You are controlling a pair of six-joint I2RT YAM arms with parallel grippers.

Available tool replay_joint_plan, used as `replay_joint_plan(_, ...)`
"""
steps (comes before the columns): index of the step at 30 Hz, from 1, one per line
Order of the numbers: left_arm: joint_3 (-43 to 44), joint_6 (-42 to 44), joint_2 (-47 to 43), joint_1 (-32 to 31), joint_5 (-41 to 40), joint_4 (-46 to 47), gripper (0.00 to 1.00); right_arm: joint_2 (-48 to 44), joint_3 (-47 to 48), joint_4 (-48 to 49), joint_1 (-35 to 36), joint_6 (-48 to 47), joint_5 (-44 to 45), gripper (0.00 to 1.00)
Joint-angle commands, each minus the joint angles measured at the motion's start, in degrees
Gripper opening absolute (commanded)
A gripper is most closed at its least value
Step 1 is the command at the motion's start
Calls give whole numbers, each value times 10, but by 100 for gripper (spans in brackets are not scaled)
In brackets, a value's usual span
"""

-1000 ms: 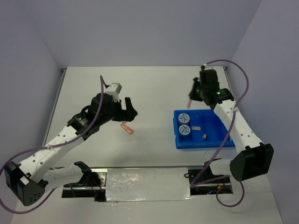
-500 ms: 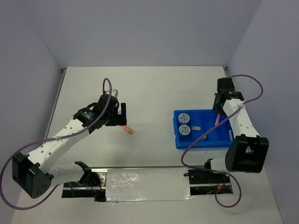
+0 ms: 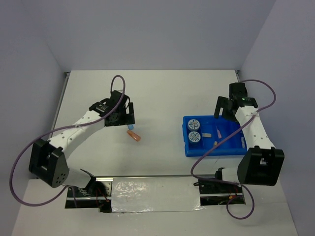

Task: Sort the stationery into containers
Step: Place the stationery in the storage box, then pick up the stationery from the center of the board.

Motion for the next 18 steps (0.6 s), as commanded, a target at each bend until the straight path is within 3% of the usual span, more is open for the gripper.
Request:
replay_joint_plan(1, 44, -28, 50, 3, -2, 26, 99, -52, 41, -18, 17, 13, -50, 100)
replay_joint_plan(5, 87, -49, 149, 3, -10, 20, 96, -108, 55, -23, 47, 33, -115, 100)
replay_joint_plan(12, 143, -80, 269, 6, -73, -8, 90, -150, 71, -47, 121, 64, -153, 100)
replay_joint_plan(16, 150, -89, 323, 15, -77, -9, 82, -172, 77, -47, 162, 80, -164, 100)
replay_joint_plan(18, 140, -89, 329, 18, -64, 8, 71, -175, 93, -50, 182, 87, -163, 100)
